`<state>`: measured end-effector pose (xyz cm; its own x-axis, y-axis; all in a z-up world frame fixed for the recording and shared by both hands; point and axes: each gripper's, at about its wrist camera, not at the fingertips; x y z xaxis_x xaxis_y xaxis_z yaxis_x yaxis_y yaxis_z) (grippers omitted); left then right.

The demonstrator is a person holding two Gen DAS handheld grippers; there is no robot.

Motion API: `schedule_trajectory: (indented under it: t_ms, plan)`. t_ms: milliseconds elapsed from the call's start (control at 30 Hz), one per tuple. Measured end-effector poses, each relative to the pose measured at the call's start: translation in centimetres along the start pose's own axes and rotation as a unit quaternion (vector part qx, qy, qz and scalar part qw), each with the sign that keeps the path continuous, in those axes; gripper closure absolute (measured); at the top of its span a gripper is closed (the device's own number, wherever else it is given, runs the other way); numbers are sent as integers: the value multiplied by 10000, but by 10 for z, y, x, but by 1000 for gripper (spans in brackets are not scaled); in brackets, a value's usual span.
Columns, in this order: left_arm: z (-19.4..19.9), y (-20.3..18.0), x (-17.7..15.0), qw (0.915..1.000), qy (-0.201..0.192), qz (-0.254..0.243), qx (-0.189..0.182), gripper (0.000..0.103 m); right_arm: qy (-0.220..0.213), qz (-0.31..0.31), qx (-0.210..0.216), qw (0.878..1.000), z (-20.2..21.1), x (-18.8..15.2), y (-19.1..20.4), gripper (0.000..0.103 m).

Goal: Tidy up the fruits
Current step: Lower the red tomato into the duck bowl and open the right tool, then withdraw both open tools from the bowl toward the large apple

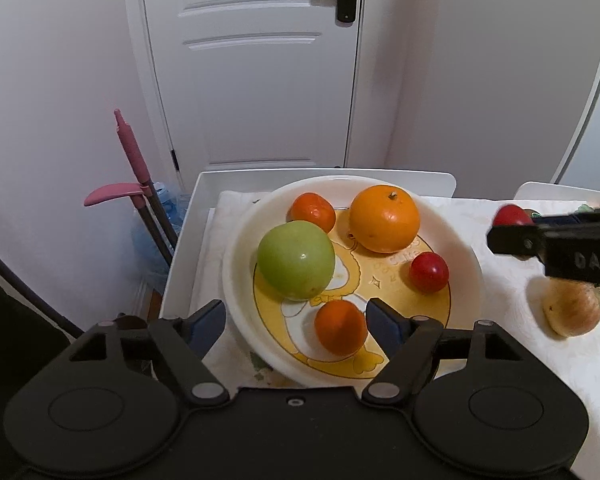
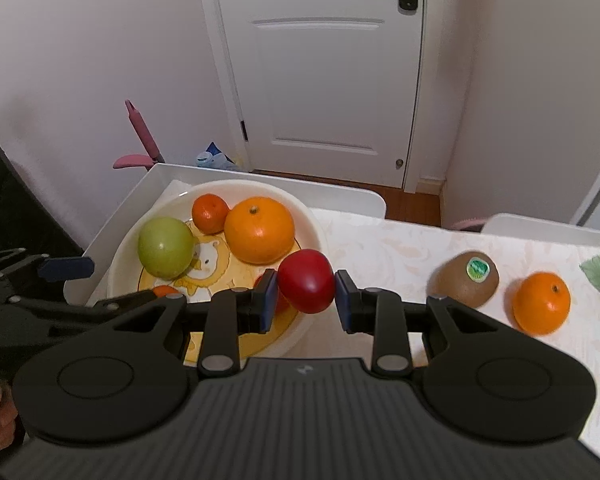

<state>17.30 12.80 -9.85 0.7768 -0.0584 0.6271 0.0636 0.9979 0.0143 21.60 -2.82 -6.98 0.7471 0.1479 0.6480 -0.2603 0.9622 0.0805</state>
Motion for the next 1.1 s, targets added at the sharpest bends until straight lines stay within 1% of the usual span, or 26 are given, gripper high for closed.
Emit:
schedule_trajectory:
  t_ms: [200, 333, 467, 567, 600, 633, 667, 700, 733, 800, 867, 967, 1100]
  plan:
    - [9, 7, -4, 10000, -33, 75, 15, 22, 60, 170, 60, 9998, -21, 7, 7, 58]
    - [13, 9, -8, 9999, -56, 101, 44, 21, 11, 264, 106, 9996, -34, 7, 9, 58]
    - [17, 11, -11, 9998, -68, 141, 90, 21, 80, 229, 86, 9997, -47, 7, 7, 58]
    - [19, 12, -13, 9997, -76, 179, 119, 21, -47, 257, 104, 9996, -48, 6, 6, 56]
    - [20, 12, -13, 9997, -76, 196, 118, 21, -119, 290, 105, 9995, -45, 5, 7, 46]
    - [21, 12, -14, 9997, -79, 213, 115, 21, -176, 332, 79, 9993, -43, 5, 8, 40]
    - [21, 12, -15, 9996, -81, 226, 114, 21, -232, 362, 54, 9991, -40, 5, 9, 29]
    - [22, 11, -15, 9996, -84, 238, 115, 20, -289, 383, 38, 9988, -37, 4, 9, 23]
    - [22, 11, -16, 9996, -84, 242, 115, 20, -328, 391, 39, 9987, -34, 3, 10, 19]
    - [23, 9, -17, 9996, -87, 240, 123, 20, -356, 372, 55, 9987, -29, 2, 9, 6]
    - [24, 7, -18, 9996, -105, 233, 142, 20, -364, 335, 76, 9987, -24, -1, 9, 3]
    - [27, 6, -18, 9995, -139, 243, 134, 20, -295, 302, 86, 9991, -20, -2, 8, 3]
    - [32, 5, -18, 9993, -201, 290, 114, 19, -314, 295, 59, 9991, -11, -4, 8, 3]
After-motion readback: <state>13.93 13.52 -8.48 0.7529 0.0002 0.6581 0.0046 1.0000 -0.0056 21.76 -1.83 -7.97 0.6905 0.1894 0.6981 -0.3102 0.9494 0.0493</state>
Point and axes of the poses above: each gripper's, at about its wrist camera, not at the fingertips, and z roughly against the way its jaws point, y to its left, x to its top, and after that the axes turned 3 degrees about y, right-handed
